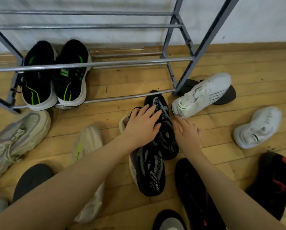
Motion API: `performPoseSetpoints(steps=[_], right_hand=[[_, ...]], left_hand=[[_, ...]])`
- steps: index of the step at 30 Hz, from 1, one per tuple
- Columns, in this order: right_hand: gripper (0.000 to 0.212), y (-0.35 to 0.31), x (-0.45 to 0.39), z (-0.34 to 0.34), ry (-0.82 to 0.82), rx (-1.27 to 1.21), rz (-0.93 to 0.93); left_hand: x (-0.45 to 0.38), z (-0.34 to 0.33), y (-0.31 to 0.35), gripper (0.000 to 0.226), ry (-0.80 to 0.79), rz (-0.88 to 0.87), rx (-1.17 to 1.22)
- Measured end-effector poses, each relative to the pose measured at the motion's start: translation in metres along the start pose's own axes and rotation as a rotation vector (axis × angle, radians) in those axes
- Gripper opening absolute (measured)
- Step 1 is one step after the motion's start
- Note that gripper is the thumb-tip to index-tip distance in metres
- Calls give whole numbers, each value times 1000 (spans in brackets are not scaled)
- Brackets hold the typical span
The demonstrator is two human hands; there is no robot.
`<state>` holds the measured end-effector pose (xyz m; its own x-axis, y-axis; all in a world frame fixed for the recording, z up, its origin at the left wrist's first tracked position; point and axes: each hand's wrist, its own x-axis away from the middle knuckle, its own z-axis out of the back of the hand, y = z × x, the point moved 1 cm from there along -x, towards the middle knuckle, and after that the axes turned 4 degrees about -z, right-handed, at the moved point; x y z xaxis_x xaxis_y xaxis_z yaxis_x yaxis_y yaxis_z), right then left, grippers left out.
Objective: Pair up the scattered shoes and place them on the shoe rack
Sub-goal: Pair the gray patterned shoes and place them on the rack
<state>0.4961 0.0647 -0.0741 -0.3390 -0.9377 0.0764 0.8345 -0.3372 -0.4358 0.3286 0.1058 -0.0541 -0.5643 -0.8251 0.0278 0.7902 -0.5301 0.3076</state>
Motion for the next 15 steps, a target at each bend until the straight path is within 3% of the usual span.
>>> performPoseSetpoints(steps=[3,9,15], right_hand=[[41,-2,-14,-8,-40,-8,-8],[50,-18,-17,-32,-152,13,-58],[39,-16,-11,-32,-25,-156,-79]], left_hand=[[-16,-11,-6,54,-65,-4,-113],[-11,-17,-16,55,1,37,-202],[-18,-14,-25,64,-32,53,-201]])
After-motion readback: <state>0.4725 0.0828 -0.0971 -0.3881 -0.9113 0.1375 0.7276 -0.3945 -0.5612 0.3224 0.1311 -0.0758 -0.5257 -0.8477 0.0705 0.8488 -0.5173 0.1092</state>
